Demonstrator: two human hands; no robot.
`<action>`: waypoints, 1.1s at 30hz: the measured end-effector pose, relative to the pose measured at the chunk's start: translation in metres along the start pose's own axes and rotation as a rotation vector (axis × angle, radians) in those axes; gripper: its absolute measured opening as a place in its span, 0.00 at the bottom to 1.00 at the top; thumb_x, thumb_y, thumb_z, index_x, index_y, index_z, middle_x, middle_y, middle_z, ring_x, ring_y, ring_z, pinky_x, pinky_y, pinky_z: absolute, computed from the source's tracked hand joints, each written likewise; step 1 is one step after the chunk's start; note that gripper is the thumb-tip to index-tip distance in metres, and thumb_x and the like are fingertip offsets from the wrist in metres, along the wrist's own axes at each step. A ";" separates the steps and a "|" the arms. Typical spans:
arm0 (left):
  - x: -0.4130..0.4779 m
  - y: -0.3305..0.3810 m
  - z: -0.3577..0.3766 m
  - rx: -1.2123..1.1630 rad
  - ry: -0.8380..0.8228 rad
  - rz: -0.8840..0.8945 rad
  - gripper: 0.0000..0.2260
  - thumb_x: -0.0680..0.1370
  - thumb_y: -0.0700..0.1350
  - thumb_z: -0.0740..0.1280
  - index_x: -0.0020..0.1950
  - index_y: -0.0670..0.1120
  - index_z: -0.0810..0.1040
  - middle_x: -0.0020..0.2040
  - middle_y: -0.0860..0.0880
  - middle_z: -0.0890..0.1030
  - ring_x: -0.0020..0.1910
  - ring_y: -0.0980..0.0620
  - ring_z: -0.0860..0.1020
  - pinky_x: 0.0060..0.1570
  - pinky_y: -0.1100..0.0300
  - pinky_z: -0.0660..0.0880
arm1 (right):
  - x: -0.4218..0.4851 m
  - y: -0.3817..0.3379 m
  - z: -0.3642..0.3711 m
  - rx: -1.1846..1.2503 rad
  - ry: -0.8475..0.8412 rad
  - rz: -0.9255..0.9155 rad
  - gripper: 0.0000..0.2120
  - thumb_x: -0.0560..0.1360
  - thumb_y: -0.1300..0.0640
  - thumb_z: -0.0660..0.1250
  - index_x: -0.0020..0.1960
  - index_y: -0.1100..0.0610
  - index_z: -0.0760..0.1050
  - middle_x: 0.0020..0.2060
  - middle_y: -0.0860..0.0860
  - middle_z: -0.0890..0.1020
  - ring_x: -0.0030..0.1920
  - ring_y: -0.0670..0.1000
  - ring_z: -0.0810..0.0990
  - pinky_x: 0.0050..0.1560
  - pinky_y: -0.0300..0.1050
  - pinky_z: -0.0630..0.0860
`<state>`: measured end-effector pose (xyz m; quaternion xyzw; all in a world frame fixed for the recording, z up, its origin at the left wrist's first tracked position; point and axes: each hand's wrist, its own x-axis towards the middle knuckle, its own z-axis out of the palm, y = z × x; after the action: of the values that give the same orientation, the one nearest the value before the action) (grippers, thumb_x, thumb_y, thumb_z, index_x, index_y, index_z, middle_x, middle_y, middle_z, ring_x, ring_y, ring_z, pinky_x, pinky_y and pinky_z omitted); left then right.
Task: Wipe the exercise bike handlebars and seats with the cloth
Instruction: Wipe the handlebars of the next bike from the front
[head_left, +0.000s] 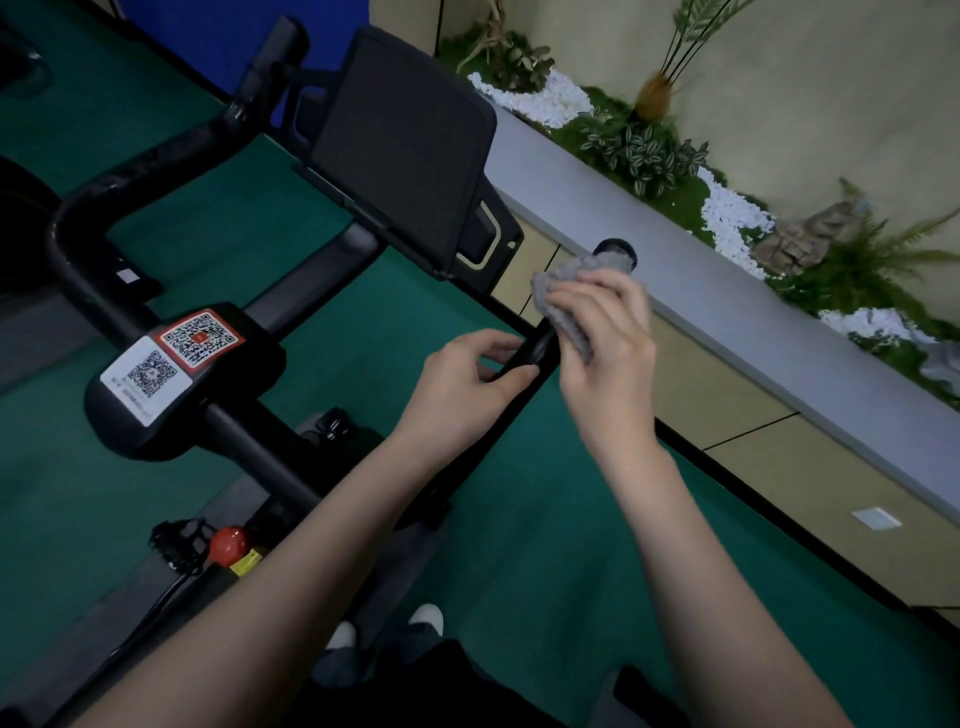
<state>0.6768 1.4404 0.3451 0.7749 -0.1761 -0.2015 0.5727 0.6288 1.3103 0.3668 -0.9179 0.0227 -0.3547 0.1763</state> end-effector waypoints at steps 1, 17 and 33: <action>0.000 0.000 0.000 0.001 -0.002 0.001 0.10 0.74 0.48 0.70 0.55 0.52 0.80 0.50 0.54 0.81 0.48 0.54 0.79 0.51 0.60 0.75 | -0.004 -0.001 -0.002 0.001 -0.071 -0.035 0.08 0.71 0.71 0.68 0.50 0.65 0.81 0.48 0.56 0.83 0.57 0.55 0.74 0.58 0.55 0.73; 0.002 0.002 -0.003 0.014 -0.029 -0.003 0.09 0.74 0.49 0.71 0.53 0.54 0.79 0.49 0.57 0.81 0.46 0.55 0.79 0.48 0.59 0.78 | 0.083 0.003 -0.033 -0.423 -0.544 -0.135 0.08 0.76 0.64 0.63 0.47 0.55 0.80 0.43 0.49 0.82 0.53 0.53 0.74 0.52 0.45 0.57; 0.002 0.000 -0.002 0.027 -0.012 0.010 0.09 0.74 0.49 0.71 0.54 0.54 0.80 0.48 0.58 0.80 0.46 0.59 0.78 0.45 0.65 0.75 | 0.041 0.028 -0.019 0.597 0.184 0.701 0.09 0.79 0.65 0.61 0.50 0.52 0.75 0.43 0.45 0.79 0.46 0.43 0.78 0.52 0.39 0.74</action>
<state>0.6794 1.4409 0.3450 0.7805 -0.1860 -0.2010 0.5620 0.6496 1.2711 0.3968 -0.7290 0.2438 -0.3445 0.5389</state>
